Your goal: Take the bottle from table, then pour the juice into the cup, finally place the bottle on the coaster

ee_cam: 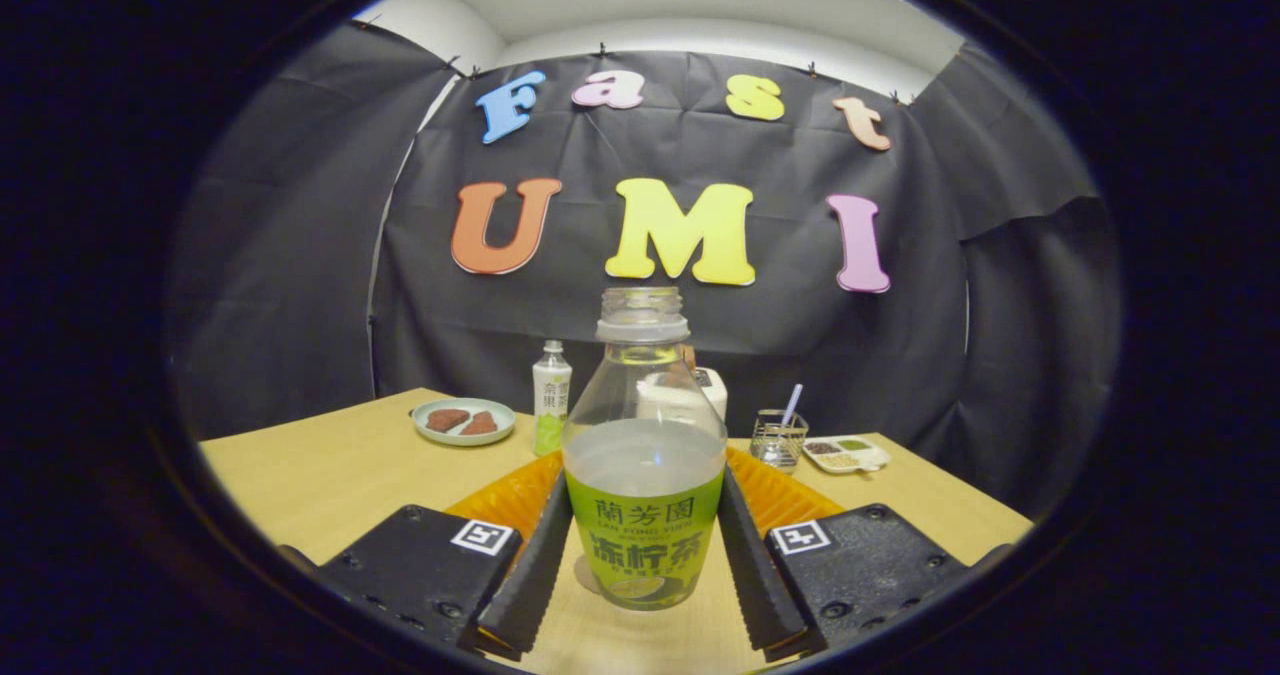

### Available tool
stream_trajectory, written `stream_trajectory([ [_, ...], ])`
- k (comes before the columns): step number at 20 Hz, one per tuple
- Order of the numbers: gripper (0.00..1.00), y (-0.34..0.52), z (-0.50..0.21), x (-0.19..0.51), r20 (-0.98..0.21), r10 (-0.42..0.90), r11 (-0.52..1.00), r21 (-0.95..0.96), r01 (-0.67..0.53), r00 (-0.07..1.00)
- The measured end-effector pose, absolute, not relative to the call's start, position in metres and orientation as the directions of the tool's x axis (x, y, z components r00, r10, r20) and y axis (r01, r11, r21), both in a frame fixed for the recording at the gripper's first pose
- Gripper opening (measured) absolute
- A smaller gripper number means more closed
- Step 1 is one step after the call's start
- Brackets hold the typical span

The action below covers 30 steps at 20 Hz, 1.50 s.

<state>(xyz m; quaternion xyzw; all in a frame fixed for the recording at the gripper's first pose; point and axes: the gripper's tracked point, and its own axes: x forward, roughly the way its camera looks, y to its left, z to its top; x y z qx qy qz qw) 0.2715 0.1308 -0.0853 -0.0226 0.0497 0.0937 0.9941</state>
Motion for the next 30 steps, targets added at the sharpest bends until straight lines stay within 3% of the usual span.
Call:
stream_trajectory([
  [11,0.80,0.142,-0.134,0.343,-0.200,0.195,0.981,0.039,-0.191,0.960],
  [25,0.84,0.144,-0.145,0.347,-0.229,0.229,0.973,0.075,-0.218,0.946],
  [30,1.00,0.142,-0.135,0.340,-0.200,0.226,0.973,0.084,-0.213,0.953],
])
